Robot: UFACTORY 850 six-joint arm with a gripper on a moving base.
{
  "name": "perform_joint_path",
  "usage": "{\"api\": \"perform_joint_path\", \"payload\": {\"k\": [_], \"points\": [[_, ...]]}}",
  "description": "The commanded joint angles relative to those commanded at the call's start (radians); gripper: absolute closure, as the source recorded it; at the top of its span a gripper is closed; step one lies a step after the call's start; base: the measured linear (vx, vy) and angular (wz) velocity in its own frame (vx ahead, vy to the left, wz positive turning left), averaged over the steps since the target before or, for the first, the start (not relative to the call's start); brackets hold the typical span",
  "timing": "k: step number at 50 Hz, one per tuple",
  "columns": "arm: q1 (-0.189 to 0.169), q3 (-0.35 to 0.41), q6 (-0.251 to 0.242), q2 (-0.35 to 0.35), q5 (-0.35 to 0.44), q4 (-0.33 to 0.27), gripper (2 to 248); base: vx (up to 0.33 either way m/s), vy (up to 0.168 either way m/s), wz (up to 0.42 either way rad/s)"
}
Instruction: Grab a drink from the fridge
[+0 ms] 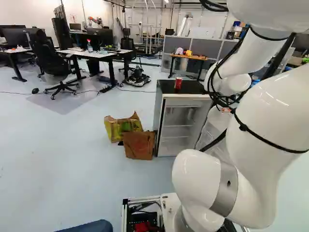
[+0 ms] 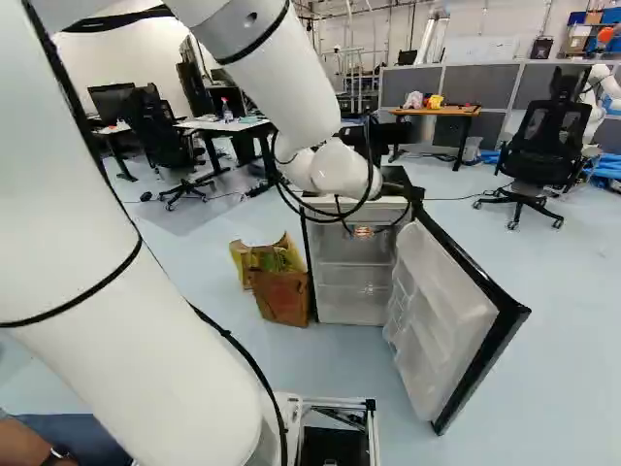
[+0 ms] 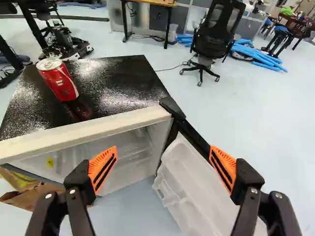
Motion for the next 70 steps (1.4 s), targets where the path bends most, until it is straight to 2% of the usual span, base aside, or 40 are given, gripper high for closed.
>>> {"api": "perform_joint_path", "payload": {"k": [15, 27, 70], "points": [[-0.041, -0.044, 0.0, -0.008, -0.074, 0.014, 3, 0.0, 0.0, 0.0], [-0.072, -0.082, 0.0, -0.018, -0.133, 0.049, 3, 0.0, 0.0, 0.0], [-0.175, -0.24, 0.0, -0.071, -0.416, 0.282, 3, 0.0, 0.0, 0.0]]}}
